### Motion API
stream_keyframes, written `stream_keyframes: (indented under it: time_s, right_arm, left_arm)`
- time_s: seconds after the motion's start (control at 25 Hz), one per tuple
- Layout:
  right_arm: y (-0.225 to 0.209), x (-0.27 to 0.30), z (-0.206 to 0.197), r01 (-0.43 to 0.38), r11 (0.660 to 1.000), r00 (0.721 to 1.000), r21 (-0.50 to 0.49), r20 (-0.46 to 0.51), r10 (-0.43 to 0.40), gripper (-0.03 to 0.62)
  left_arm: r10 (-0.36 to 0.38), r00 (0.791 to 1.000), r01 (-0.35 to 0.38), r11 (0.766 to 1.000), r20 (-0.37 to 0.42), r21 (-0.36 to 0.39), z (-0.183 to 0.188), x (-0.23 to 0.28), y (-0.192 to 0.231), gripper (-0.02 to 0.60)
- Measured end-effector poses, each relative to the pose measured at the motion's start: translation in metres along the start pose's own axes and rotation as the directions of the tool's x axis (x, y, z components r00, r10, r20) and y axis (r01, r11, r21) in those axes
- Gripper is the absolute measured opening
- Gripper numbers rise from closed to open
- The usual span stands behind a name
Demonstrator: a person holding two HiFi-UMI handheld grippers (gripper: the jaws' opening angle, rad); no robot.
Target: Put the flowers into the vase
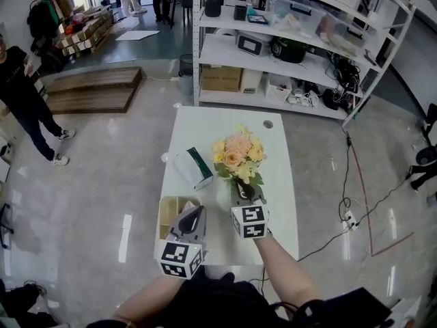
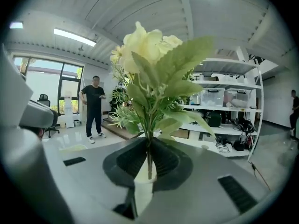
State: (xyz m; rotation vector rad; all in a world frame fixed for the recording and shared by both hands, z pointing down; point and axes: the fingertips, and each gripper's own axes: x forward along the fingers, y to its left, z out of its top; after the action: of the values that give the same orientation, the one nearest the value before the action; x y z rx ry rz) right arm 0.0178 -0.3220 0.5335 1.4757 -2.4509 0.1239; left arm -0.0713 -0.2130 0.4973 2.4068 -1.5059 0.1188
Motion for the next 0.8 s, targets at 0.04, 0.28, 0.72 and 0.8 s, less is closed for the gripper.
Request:
stream_keyframes:
  time_s: [0.04,0.28,0.72,0.8]
  right_arm:
    - [0.000,0.000,-0.001,-0.001,1.000,1.000,-0.007,-0.015,0.001,0.035]
    - [-0.001,0.001,-0.008,-0.012,0.999,0.994,0.045,-0.106,0.017,0.034]
    - [0.006,0.006,-0.028,-0.037,0.999,0.969,0.000,-0.246,0.036,0.049]
    - [0.006,0.007,-0.027,-0.046,0.999,0.960,-0.015,-0.277,0.040,0.055]
  left_arm:
    - [-0.003,1.000,0.003,1.000,0.001,0.000,0.001,0.001,-0.001,0.003]
    - [-0.014,1.000,0.014,1.000,0.002,0.001,0.000,0.004,-0.001,0.003]
    - [-0.021,1.000,0.021,1.000,0.002,0.007,0.002,0.004,-0.005,0.003]
    - [-0.020,1.000,0.020,1.000,0.004,0.008,0.003,0.003,-0.005,0.003]
